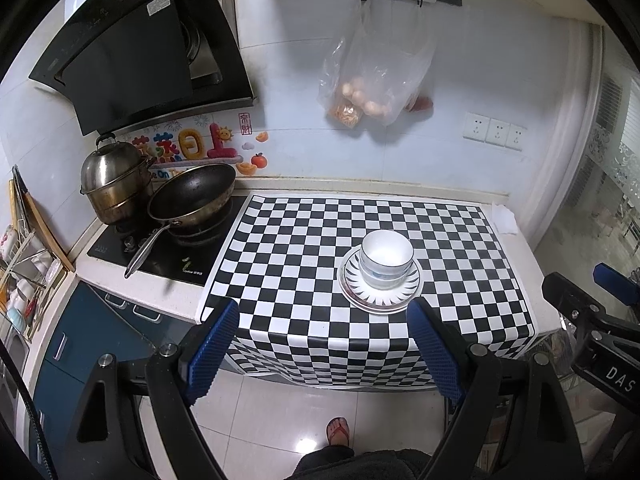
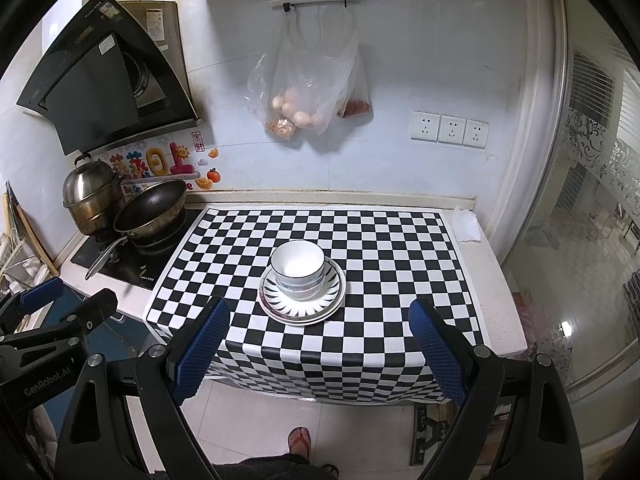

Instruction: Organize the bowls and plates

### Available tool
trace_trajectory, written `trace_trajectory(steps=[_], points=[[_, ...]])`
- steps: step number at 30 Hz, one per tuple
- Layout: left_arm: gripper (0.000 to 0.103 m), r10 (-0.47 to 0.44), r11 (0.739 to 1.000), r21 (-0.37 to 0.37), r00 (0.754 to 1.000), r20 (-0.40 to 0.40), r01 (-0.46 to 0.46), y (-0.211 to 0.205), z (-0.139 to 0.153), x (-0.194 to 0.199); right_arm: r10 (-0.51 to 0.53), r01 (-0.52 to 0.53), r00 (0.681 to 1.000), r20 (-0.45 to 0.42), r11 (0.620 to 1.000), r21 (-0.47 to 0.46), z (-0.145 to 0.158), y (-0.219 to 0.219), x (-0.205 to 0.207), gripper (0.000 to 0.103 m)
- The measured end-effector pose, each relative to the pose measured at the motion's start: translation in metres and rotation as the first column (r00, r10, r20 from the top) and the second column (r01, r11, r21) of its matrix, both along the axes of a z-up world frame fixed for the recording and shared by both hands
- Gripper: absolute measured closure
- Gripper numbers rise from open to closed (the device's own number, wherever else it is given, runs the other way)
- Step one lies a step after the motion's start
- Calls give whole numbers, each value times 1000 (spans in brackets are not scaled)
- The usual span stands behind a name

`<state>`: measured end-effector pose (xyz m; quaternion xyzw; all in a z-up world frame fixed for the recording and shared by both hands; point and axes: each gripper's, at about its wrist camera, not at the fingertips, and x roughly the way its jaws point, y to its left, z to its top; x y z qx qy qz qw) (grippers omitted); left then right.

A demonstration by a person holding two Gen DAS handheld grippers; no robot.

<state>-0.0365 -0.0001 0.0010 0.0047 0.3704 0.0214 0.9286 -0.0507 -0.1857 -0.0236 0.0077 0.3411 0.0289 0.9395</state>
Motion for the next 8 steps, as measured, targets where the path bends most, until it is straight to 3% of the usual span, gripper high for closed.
trace_trajectory(steps=[8], points=[[17,4,1000,-2,1000,0,-4,0,-1,-1,2,-2,1000,-5,1000,-2,-2,-4,0,10]])
